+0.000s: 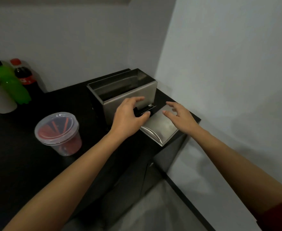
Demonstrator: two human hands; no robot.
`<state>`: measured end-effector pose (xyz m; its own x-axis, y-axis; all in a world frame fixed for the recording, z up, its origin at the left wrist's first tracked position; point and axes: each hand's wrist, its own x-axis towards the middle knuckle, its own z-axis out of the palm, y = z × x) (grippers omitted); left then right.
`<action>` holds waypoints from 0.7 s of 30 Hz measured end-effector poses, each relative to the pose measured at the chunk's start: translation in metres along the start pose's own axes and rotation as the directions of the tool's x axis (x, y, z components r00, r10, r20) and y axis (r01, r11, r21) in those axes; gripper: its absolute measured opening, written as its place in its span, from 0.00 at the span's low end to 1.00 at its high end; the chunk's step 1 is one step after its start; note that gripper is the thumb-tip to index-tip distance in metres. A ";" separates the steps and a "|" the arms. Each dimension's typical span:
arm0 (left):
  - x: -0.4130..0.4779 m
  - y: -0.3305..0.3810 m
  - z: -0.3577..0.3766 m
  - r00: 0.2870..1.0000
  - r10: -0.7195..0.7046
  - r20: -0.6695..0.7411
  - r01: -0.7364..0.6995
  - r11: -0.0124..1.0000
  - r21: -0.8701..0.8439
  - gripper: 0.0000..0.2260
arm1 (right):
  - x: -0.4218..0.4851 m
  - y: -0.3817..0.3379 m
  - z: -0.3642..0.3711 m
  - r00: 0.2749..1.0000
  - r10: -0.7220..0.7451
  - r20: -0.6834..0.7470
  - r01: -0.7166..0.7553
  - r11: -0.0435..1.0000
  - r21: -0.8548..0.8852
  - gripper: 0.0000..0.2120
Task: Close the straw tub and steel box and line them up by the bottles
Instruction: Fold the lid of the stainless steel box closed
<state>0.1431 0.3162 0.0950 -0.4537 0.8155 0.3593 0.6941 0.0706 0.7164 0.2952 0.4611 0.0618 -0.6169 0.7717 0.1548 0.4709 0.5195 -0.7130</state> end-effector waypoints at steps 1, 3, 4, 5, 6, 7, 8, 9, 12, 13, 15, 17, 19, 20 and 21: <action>-0.001 0.002 0.008 1.000 -0.012 0.018 0.012 1.000 0.000 0.23 | 0.000 0.007 -0.003 1.000 0.007 0.025 -0.007 1.000 -0.010 0.25; -0.001 0.003 0.023 0.998 -0.038 0.052 0.037 0.999 0.007 0.23 | 0.001 0.019 -0.009 0.998 0.017 0.065 -0.015 1.000 -0.023 0.26; 0.000 0.002 0.030 0.996 -0.052 0.067 0.051 0.999 0.018 0.24 | 0.003 0.025 -0.012 0.997 0.023 0.074 -0.021 0.999 -0.028 0.26; 0.001 0.001 0.037 0.994 -0.069 0.082 0.067 0.997 0.028 0.24 | 0.005 0.029 -0.014 0.996 0.033 0.078 -0.031 0.999 -0.029 0.26; 0.002 -0.002 0.043 0.991 -0.086 0.099 0.082 0.996 0.036 0.25 | 0.008 0.034 -0.015 0.996 0.047 0.079 -0.045 0.999 -0.027 0.26; 0.003 -0.005 0.049 0.988 -0.103 0.117 0.099 0.994 0.040 0.25 | 0.011 0.038 -0.015 0.995 0.060 0.081 -0.058 0.998 -0.028 0.26; 0.004 -0.010 0.055 0.984 -0.120 0.135 0.115 0.992 0.043 0.26 | 0.014 0.042 -0.016 0.994 0.070 0.083 -0.067 0.997 -0.037 0.27; 0.005 -0.015 0.060 0.978 -0.140 0.153 0.135 0.990 0.044 0.27 | 0.017 0.046 -0.015 0.993 0.081 0.086 -0.077 0.996 -0.048 0.27; 0.009 -0.030 0.074 0.959 -0.198 0.201 0.188 0.980 0.067 0.29 | 0.029 0.053 -0.013 0.988 0.117 0.096 -0.111 0.992 -0.067 0.29; 0.010 -0.035 0.078 0.953 -0.212 0.215 0.197 0.977 0.086 0.29 | 0.032 0.056 -0.012 0.987 0.126 0.099 -0.118 0.990 -0.080 0.29; 0.013 -0.046 0.087 0.939 -0.240 0.245 0.214 0.968 0.131 0.30 | 0.040 0.060 -0.010 0.985 0.139 0.101 -0.128 0.986 -0.111 0.28; 0.012 -0.054 0.094 0.923 -0.270 0.276 0.237 0.960 0.148 0.31 | 0.046 0.065 -0.009 0.982 0.158 0.099 -0.145 0.981 -0.131 0.27; 0.011 -0.058 0.099 0.914 -0.280 0.292 0.243 0.957 0.157 0.32 | 0.052 0.070 -0.008 0.980 0.173 0.100 -0.157 0.976 -0.151 0.26; 0.011 -0.060 0.101 0.913 -0.282 0.294 0.242 0.956 0.166 0.33 | 0.055 0.073 -0.009 0.977 0.184 0.103 -0.167 0.973 -0.162 0.26; 0.010 -0.061 0.104 0.911 -0.291 0.294 0.247 0.953 0.178 0.34 | 0.058 0.076 -0.010 0.974 0.200 0.108 -0.180 0.969 -0.171 0.26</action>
<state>0.1537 0.3799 -0.0071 -0.4505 0.8910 -0.0569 0.6487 0.3704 0.6648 0.3012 0.5488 0.0230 -0.5747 0.8158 -0.0652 0.6750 0.4275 -0.6014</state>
